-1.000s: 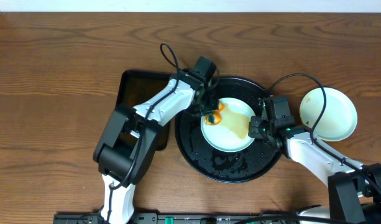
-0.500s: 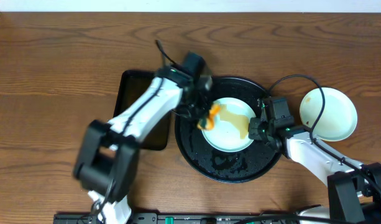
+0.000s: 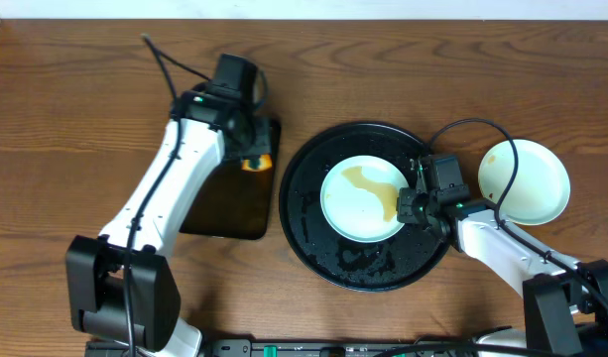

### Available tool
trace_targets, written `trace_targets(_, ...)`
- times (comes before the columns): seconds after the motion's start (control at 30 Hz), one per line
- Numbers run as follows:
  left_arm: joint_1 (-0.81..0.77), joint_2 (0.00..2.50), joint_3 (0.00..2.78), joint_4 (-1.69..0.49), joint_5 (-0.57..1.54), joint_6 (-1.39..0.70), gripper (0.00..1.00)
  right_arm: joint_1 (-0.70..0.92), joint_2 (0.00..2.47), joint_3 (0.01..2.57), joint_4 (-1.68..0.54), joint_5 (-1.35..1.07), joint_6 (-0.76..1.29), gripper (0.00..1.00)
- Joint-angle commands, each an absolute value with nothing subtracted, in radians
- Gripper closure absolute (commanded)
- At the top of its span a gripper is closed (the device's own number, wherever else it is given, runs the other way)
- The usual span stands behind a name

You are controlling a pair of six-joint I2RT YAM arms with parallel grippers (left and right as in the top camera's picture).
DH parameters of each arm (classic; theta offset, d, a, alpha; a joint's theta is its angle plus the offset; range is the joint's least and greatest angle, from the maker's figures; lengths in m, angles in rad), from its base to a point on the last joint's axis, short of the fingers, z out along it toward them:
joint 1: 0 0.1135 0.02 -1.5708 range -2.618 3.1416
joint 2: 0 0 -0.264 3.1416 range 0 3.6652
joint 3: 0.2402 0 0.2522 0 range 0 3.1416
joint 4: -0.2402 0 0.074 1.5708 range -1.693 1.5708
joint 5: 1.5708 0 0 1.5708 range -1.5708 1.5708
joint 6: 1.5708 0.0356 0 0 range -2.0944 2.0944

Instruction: Clean dirty plates on tray and stack at the side

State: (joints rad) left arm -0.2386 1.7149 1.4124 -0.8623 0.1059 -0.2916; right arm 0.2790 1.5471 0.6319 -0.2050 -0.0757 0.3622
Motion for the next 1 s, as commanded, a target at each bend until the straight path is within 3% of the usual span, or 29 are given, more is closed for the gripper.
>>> trace_targets(0.0, -0.191, 1.724, 1.394, -0.872, 0.066, -0.342, 0.92, 0.284, 1.591, 0.580, -0.244, -0.080, 0.377, 0.96)
trace_targets(0.4, -0.160, 1.724, 1.391, -0.899, 0.066, -0.364, 0.92, 0.260, 1.545, 0.642, -0.180, -0.075, 0.297, 0.99)
trace_targets(0.7, -0.160, 1.724, 1.391, -0.904, 0.066, -0.364, 0.92, 0.260, 1.420, 0.823, -0.415, 0.064, 0.161, 0.99)
trace_targets(0.97, -0.160, 1.724, 1.391, -0.904, 0.066, -0.364, 0.92, 0.269, 1.353, 0.845, -0.463, 0.110, 0.113, 0.99)
